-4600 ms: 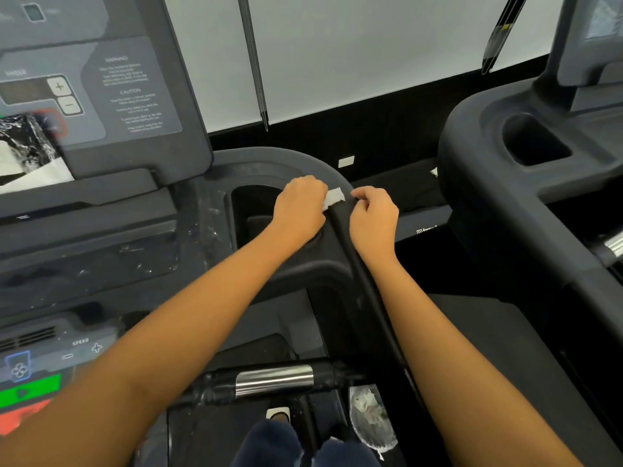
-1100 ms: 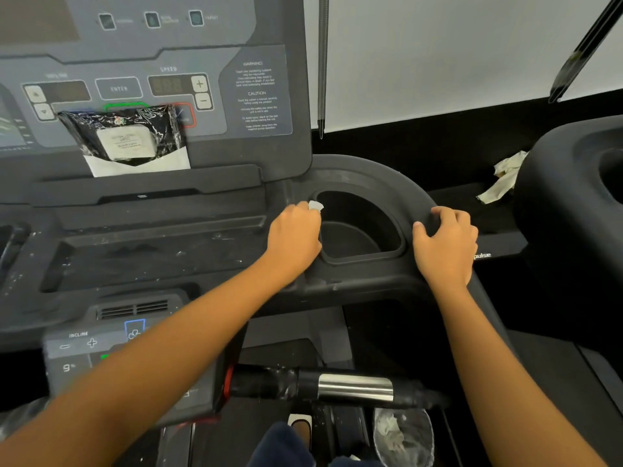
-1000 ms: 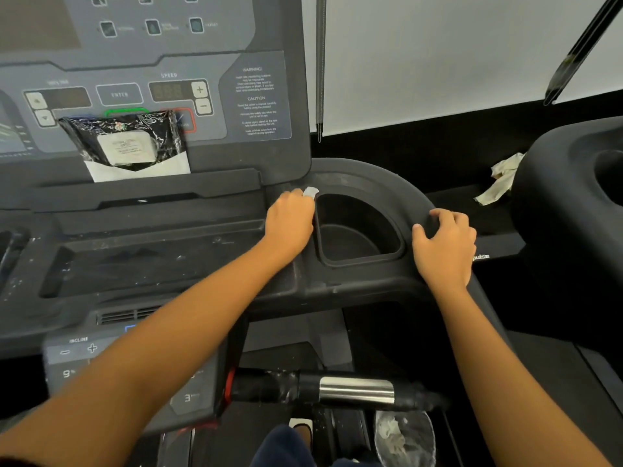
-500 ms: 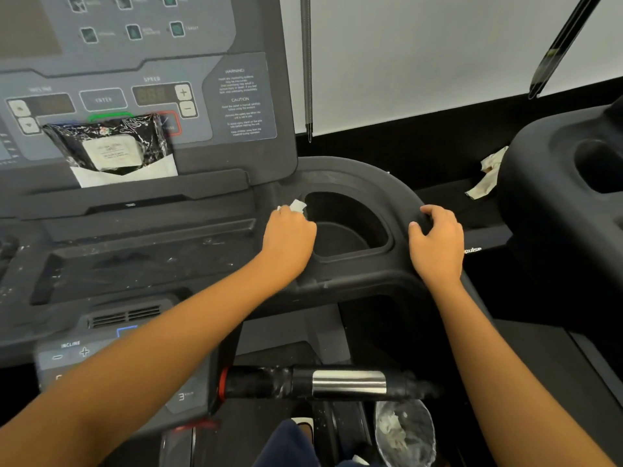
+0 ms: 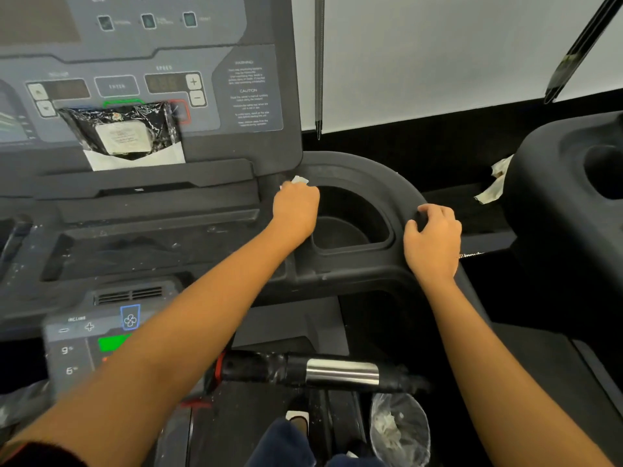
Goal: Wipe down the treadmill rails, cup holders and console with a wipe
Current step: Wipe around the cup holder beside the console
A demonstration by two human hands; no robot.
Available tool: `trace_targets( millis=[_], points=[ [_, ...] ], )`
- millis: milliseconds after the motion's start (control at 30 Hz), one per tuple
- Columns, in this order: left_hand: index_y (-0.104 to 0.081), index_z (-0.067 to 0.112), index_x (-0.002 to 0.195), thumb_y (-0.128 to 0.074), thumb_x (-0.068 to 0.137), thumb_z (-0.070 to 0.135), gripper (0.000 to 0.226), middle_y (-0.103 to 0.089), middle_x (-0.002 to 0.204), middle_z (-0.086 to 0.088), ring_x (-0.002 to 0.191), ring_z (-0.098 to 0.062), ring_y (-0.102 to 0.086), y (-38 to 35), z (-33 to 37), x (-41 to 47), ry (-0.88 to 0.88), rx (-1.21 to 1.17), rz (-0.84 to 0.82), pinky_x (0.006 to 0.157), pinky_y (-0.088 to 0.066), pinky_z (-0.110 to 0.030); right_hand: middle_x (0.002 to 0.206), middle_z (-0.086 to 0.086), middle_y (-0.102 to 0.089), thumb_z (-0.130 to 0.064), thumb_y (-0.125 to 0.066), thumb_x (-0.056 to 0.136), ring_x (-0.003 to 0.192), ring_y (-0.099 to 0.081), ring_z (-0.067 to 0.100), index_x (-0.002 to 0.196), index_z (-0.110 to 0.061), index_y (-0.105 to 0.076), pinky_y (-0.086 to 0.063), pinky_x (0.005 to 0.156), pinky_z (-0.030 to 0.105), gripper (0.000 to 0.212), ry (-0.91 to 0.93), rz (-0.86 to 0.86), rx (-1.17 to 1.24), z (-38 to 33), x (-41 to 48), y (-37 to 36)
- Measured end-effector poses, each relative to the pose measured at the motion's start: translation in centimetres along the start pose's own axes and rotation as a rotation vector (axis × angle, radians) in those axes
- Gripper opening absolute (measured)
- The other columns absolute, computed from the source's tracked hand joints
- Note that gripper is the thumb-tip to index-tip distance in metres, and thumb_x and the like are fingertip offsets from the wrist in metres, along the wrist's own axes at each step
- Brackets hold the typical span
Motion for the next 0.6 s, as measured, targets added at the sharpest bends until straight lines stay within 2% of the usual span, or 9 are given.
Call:
trace_targets(
  millis=[133, 267, 333, 433, 500, 600],
  points=[
    [-0.061, 0.002, 0.1, -0.058, 0.082, -0.011, 0.023, -0.061, 0.107, -0.016, 0.101, -0.028, -0.055, -0.4, 1.0, -5.3, -0.018, -0.046, 0.025, 0.07, -0.041, -0.03, 0.128, 0.005, -0.051, -0.016, -0.056, 0.091, 0.117, -0.047, 0.022, 0.121, -0.014, -0.059, -0.045, 0.094, 0.035, 0.03, 0.074, 0.017, 0.084, -1.4, -0.7, -0.6],
    [-0.059, 0.004, 0.108, -0.053, 0.087, -0.007, 0.025, -0.059, 0.106, -0.009, 0.1, -0.022, -0.052, -1.1, 1.1, -9.6, -0.026, -0.176, 0.094, 0.068, -0.034, -0.025, 0.126, 0.002, -0.05, -0.012, -0.058, 0.09, 0.118, -0.045, 0.016, 0.12, -0.015, -0.058, -0.031, 0.09, 0.012, 0.03, 0.217, -0.03, 0.199, -5.0, -2.1, -2.0],
    [-0.06, 0.005, 0.108, -0.051, 0.089, -0.003, 0.022, -0.059, 0.105, -0.009, 0.097, -0.022, -0.052, -1.0, 0.9, -10.2, -0.015, -0.239, 0.12, 0.066, -0.033, -0.026, 0.126, 0.0, -0.051, -0.012, -0.059, 0.091, 0.117, -0.045, 0.012, 0.121, -0.016, -0.058, -0.027, 0.082, 0.002, 0.03, 0.236, -0.082, 0.255, -6.6, -2.6, -2.8],
    [-0.064, 0.004, 0.102, -0.053, 0.089, 0.002, 0.018, -0.06, 0.099, -0.01, 0.092, -0.025, -0.057, -0.6, -0.2, -8.8, 0.048, -0.304, 0.146, 0.065, -0.037, -0.029, 0.122, -0.001, -0.056, -0.011, -0.057, 0.091, 0.112, -0.051, 0.011, 0.118, -0.016, -0.061, -0.03, 0.076, -0.002, 0.027, 0.281, -0.187, 0.293, -8.5, -3.2, -4.5],
    [-0.064, 0.002, 0.098, -0.054, 0.088, 0.002, 0.014, -0.062, 0.097, -0.013, 0.092, -0.031, -0.06, -0.2, -1.2, -6.7, 0.107, -0.339, 0.152, 0.066, -0.041, -0.032, 0.116, -0.002, -0.06, -0.008, -0.055, 0.092, 0.099, -0.054, 0.001, 0.115, -0.014, -0.062, -0.032, 0.073, -0.004, 0.025, 0.315, -0.267, 0.289, -9.6, -3.6, -5.7],
    [-0.066, 0.002, 0.099, -0.06, 0.085, 0.005, 0.015, -0.065, 0.097, -0.016, 0.092, -0.033, -0.063, 0.3, -2.0, -4.6, 0.199, -0.472, 0.139, 0.07, -0.049, -0.033, 0.099, -0.008, -0.059, -0.001, -0.048, 0.093, 0.071, -0.049, -0.012, 0.117, -0.011, -0.064, -0.034, 0.065, -0.005, 0.03, 0.274, -0.346, 0.324, -10.0, -3.9, -6.7]
  ],
)
Point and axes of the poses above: each hand's wrist, its own x-axis towards the middle knuckle, its own y-axis out of the back of the hand, z = x × y, the point moved 6 cm from there along x, towards the middle knuckle
